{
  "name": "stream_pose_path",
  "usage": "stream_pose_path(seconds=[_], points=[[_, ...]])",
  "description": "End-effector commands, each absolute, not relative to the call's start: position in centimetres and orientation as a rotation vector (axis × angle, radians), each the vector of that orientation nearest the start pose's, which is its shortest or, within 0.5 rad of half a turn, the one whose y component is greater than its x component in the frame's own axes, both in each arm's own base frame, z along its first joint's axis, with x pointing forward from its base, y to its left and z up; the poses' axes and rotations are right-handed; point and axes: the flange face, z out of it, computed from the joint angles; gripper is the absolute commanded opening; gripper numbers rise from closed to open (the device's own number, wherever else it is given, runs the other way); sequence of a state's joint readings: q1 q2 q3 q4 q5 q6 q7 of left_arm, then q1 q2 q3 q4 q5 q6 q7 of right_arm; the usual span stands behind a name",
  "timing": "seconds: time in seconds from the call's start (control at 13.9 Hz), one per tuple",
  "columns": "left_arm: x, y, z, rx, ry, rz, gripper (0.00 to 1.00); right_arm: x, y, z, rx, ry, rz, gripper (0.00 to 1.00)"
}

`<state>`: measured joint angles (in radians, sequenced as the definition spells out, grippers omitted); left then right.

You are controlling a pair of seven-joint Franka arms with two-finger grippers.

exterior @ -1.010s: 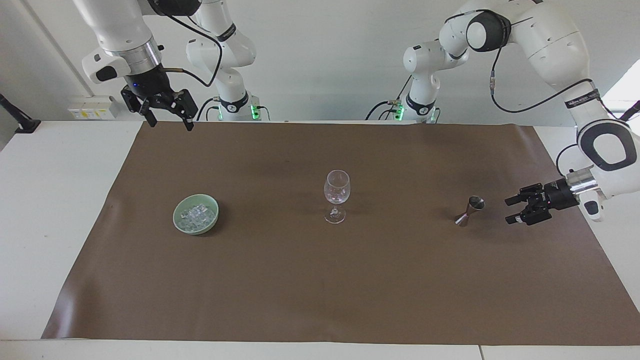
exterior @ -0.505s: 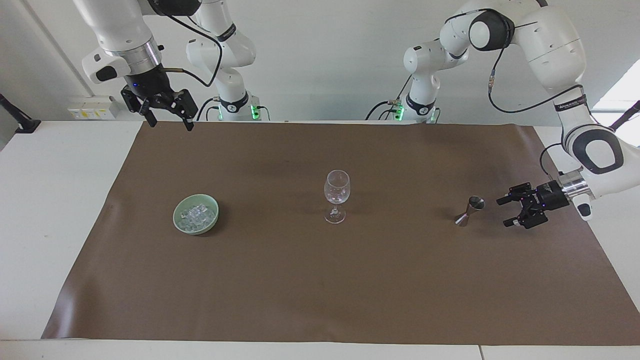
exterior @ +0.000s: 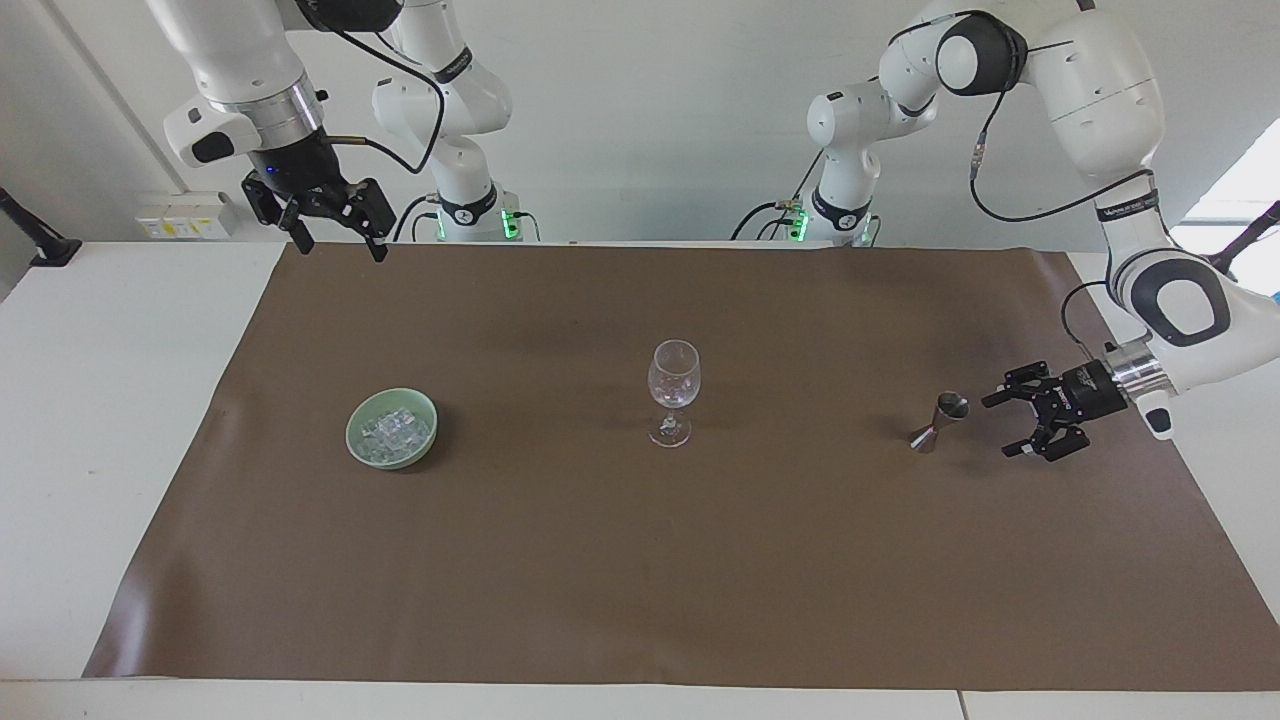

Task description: Pour wine and add ice with both arms

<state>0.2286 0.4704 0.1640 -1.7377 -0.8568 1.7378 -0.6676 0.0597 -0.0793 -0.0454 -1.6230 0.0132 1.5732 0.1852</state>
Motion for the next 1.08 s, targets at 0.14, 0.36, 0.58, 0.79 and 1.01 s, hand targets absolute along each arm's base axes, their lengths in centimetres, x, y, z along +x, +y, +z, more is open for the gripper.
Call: stream_pose_path(seconds=[0.14,0.36,0.58,0.79,1.01], points=[[59.2,16.8,29.2,1.685,1.634,-0.705,1.00,52.3,0.8,64.4,-3.112,0.239,-0.038,1.00],[59.1,16.4,28.5,1.639,1.626,-0.734,1.00,52.3,0.8,64.4,-3.112,0.236,-0.038,1.00],[58.0,15.8,26.9,1.564,1.637,-0.773,1.00,52.3,0.8,64.4,-3.112,0.236,-0.038,1.00],[57.0,15.9,25.4,1.489,1.651,-0.797,1.00,52.3,0.8,64.4,-3.112,0.236,-0.038,1.00],[56.0,15.6,24.4,1.394,1.651,-0.836,1.00,52.3,0.8,64.4,-3.110,0.238,-0.038,1.00]])
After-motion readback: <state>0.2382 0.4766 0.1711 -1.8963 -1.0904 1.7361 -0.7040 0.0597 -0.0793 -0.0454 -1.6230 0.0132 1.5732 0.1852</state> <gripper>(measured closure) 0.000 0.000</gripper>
